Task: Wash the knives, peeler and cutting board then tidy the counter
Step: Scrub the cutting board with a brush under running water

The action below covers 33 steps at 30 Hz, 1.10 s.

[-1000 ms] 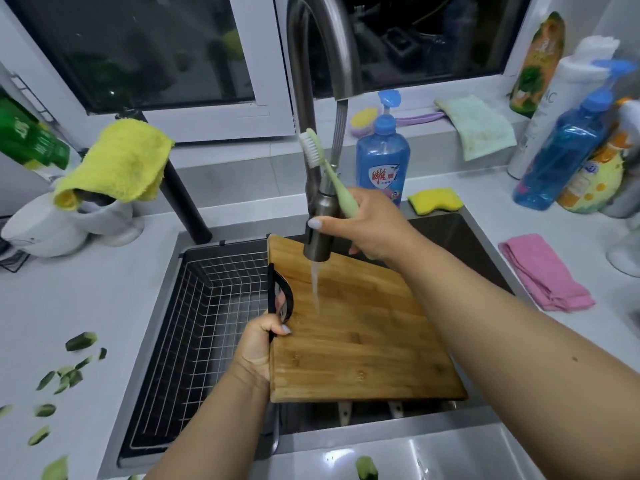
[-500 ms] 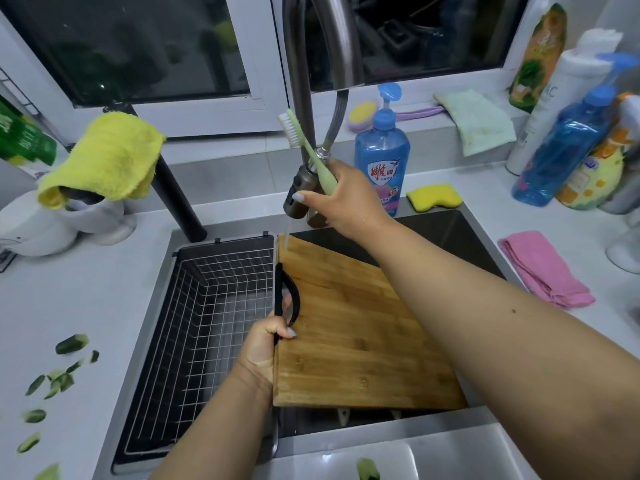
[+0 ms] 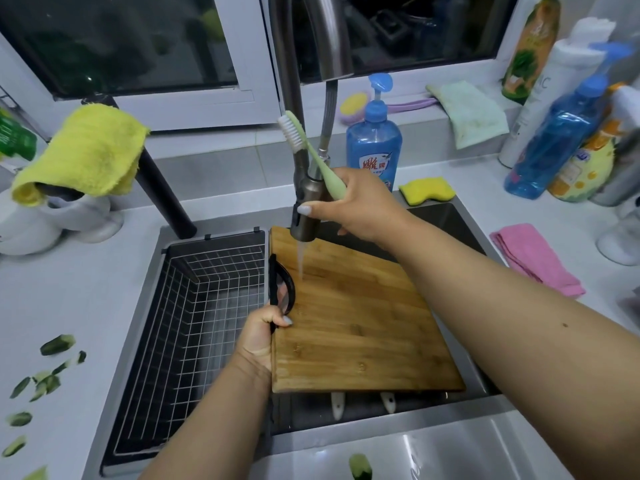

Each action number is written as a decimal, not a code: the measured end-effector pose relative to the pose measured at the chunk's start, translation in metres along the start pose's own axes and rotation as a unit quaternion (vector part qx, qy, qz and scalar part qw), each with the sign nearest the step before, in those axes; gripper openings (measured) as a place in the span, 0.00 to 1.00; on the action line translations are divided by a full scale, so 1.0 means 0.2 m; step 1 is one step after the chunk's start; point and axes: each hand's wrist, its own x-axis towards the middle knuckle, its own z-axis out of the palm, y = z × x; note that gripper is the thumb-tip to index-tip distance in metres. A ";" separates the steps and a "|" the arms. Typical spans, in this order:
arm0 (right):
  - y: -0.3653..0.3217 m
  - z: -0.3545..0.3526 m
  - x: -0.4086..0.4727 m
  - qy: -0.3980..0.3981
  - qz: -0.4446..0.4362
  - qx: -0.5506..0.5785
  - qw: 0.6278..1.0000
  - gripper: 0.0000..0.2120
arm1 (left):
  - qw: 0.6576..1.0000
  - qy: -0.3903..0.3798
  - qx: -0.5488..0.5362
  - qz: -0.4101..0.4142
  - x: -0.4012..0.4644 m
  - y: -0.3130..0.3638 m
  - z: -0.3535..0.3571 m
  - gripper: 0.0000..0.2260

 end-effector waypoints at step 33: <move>-0.01 -0.31 -0.09 -0.096 0.052 -0.048 0.993 0.16 | 0.995 0.015 -0.049 0.088 0.05 0.07 0.06 0.30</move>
